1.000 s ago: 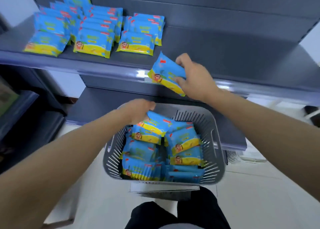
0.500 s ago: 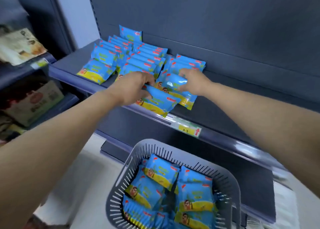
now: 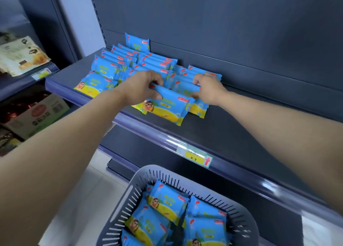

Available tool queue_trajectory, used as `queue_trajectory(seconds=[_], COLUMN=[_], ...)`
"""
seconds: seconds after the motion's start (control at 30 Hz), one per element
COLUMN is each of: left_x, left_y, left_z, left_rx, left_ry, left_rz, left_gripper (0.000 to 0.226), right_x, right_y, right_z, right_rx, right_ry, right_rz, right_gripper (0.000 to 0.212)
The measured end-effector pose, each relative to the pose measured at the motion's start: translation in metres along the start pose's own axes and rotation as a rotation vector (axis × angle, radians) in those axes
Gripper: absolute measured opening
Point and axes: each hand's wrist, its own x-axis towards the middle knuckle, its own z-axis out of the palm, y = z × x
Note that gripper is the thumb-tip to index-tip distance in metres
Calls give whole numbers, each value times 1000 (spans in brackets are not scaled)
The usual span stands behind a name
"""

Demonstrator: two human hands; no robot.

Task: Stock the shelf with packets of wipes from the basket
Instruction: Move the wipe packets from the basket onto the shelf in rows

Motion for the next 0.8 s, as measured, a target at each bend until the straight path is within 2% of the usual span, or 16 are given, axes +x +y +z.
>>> queue_trajectory(seconds=[0.17, 0.3, 0.47, 0.7, 0.8], left_x=[15, 25, 14, -57, -103], left_y=[-4, -4, 7, 34, 39], left_z=[35, 56, 61, 40, 48], left_rx=[38, 358, 509, 425, 371], left_ry=[-8, 60, 130, 327, 341], left_rz=[-47, 6, 85, 335, 446], left_gripper=[42, 47, 48, 42, 38], right_x=[-22, -49, -83, -149, -190], right_y=[7, -1, -20, -47, -53], right_z=[-8, -15, -19, -15, 4], right_rx=[31, 10, -56, -161, -192], right_ry=[122, 198, 267, 382, 350], right_rz=[27, 3, -80, -162, -178], right_gripper=[28, 30, 29, 30, 29])
